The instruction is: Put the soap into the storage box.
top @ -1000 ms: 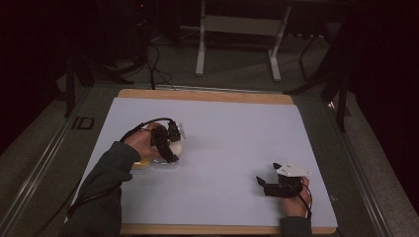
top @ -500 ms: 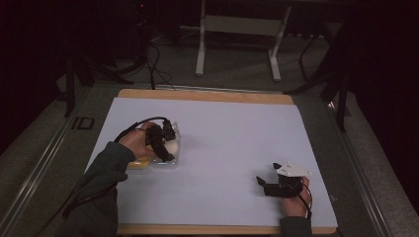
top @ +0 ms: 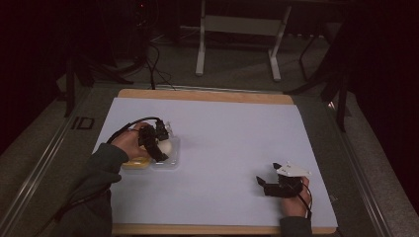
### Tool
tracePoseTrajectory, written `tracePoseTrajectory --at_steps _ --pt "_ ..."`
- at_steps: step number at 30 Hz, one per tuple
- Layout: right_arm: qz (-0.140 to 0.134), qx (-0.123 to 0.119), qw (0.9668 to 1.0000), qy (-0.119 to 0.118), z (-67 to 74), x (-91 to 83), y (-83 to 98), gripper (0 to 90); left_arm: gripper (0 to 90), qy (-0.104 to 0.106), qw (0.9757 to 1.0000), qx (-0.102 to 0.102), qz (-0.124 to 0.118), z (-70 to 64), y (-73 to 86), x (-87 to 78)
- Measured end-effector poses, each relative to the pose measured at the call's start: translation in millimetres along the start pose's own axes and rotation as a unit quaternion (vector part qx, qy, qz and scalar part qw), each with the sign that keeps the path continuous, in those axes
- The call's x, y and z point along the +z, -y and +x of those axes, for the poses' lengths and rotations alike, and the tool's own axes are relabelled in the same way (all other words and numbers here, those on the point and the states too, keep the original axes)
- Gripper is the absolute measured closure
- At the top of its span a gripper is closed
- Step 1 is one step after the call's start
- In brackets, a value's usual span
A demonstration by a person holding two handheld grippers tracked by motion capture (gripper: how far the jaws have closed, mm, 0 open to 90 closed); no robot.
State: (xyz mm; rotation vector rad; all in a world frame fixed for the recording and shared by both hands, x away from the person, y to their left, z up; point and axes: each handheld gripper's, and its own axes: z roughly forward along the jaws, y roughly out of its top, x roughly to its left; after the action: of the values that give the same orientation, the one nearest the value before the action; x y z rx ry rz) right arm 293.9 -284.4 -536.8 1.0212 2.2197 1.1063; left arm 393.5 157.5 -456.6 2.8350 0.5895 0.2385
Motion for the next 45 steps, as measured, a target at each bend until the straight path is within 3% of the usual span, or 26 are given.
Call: tracePoseTrajectory --at_steps 31,45 --pt "0.000 -0.001 1.0000 0.000 0.0 0.0 0.0 15.5 25.6 -0.018 0.9996 -0.019 -0.013 7.4 20.5 -21.7" --pt "0.001 0.000 1.0000 0.000 0.0 0.0 0.0 15.5 25.7 -0.015 0.9993 -0.033 -0.014 10.7 32.0 -24.0"
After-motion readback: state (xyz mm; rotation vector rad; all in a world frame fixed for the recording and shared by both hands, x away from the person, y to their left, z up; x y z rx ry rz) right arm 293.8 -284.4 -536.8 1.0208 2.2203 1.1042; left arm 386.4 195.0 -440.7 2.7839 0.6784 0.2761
